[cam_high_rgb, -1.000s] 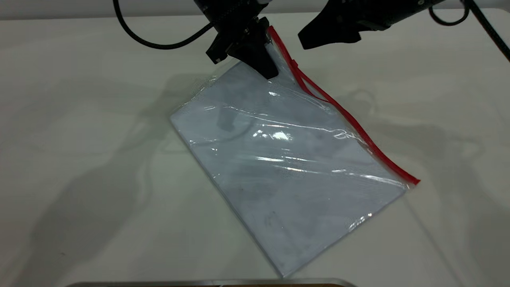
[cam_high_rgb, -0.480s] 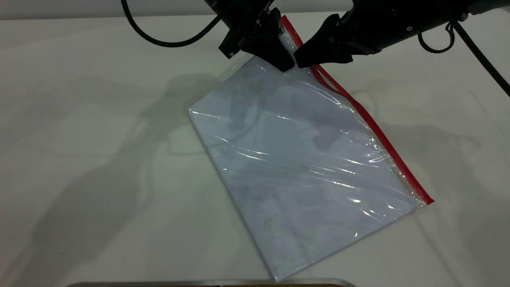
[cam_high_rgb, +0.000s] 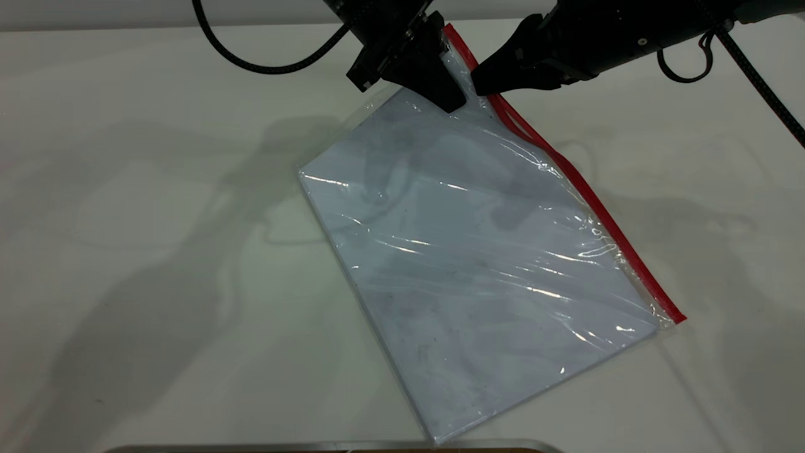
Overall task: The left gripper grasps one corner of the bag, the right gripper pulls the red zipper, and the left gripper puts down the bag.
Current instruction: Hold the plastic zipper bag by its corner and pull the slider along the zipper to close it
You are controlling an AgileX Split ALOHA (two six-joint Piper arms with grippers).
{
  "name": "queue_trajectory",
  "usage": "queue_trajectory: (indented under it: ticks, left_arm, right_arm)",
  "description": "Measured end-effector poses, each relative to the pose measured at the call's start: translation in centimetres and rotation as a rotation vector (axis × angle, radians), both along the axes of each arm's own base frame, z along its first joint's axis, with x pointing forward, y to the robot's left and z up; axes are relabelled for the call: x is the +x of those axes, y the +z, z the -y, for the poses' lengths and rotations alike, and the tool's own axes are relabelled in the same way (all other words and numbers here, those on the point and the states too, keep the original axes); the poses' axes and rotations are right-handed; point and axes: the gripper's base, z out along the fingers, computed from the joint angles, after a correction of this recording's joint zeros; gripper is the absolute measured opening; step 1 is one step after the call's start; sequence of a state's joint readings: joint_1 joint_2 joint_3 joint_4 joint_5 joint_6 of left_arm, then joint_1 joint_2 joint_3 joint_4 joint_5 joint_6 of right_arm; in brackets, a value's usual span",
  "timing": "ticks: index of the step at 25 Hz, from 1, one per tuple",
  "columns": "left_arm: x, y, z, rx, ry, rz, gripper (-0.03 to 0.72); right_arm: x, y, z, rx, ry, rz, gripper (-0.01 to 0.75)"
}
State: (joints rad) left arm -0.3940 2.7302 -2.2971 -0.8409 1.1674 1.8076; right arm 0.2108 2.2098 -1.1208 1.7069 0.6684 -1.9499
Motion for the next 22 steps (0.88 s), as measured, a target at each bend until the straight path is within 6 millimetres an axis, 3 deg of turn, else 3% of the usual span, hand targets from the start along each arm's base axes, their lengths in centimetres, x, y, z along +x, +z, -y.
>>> queue_trajectory:
  ticks: [5,22]
  left_arm:
    - [0.0,0.0,0.0,0.012,0.035,-0.033,0.057]
    - [0.38,-0.16,-0.31,0.014,0.132,-0.103,0.057]
  right_arm:
    - [-0.01,0.01,-0.01,0.0,0.004,0.002,0.048]
    - [-0.07,-0.4,0.34,-0.069,0.014,-0.008,0.041]
